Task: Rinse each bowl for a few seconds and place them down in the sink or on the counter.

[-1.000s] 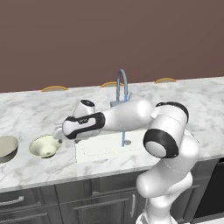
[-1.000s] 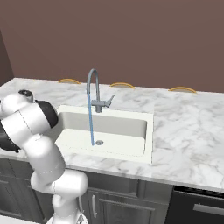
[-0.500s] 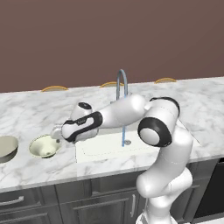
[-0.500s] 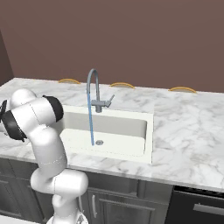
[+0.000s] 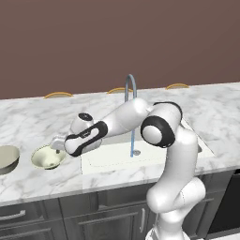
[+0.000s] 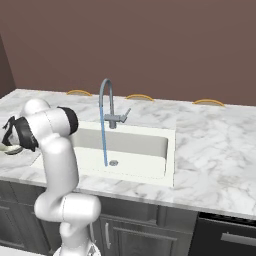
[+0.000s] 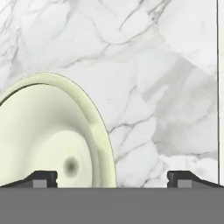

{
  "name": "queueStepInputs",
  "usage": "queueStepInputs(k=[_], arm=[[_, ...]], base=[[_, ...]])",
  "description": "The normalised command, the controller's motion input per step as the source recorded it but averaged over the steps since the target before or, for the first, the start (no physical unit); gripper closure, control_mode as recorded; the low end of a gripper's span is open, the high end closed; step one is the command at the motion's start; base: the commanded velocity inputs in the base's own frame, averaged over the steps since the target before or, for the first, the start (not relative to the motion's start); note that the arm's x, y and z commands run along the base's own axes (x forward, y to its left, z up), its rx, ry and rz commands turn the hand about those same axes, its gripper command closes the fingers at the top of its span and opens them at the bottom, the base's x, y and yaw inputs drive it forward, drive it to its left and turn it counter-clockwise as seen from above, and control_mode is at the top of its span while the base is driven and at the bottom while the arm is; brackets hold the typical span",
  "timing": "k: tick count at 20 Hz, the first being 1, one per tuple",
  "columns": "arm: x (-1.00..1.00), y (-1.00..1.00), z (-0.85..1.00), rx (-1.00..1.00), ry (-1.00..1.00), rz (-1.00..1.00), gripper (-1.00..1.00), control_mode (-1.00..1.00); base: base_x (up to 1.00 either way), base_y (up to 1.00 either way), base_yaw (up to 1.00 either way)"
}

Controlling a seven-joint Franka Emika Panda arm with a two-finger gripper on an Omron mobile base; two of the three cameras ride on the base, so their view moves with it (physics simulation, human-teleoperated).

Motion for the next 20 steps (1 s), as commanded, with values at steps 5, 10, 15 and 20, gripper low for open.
queueStepInputs(k=[5, 10, 15, 20], arm=[[0.17, 0.05, -0.16, 0.03, 0.01, -0.04, -1.00, -1.00], [0.18, 0.23, -0.27, 0.03, 0.01, -0.05, -1.00, -1.00], [0.07, 0.34, -0.32, 0.03, 0.00, -0.04, 1.00, -1.00], [0.03, 0.10, -0.08, 0.01, 0.00, -0.03, 1.00, -1.00]], base=[[0.00, 0.00, 0.00], [0.00, 0.00, 0.00], [0.00, 0.00, 0.00], [0.00, 0.00, 0.00]])
